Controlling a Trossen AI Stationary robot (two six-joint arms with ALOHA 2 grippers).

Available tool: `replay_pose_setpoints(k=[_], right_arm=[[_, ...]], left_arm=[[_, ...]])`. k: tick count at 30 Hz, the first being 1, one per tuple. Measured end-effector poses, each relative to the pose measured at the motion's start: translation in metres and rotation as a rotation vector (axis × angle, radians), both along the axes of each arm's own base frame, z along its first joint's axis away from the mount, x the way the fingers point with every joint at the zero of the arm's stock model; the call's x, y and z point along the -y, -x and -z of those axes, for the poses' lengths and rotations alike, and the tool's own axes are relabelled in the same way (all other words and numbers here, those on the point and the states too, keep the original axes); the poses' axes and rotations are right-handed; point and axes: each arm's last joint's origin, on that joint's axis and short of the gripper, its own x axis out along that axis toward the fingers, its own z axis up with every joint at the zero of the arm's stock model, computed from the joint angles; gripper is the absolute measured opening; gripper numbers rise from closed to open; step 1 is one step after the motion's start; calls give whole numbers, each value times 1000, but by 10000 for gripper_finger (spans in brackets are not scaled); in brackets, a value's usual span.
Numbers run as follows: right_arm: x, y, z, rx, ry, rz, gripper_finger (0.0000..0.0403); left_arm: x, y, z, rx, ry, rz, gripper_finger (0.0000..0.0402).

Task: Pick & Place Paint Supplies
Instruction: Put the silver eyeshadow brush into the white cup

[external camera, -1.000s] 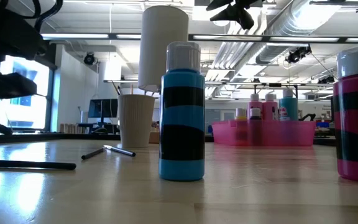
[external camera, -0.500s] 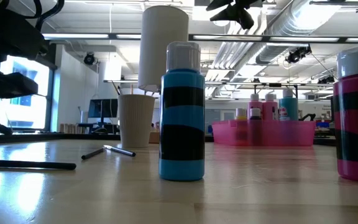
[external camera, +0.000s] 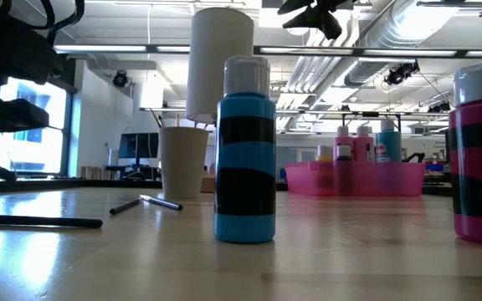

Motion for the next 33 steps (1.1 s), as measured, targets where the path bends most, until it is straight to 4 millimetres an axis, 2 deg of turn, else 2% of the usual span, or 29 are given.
replay_pose_setpoints(k=[13,23,33], right_arm=[[0,0,0,0,0,0,145],[0,0,0,0,0,0,145],[0,0,0,0,0,0,145]], left_arm=[[0,0,0,8,-6,48,143],[10,-4,10,-21,49,80,143],[13,-6,19,-42,10,75,143]])
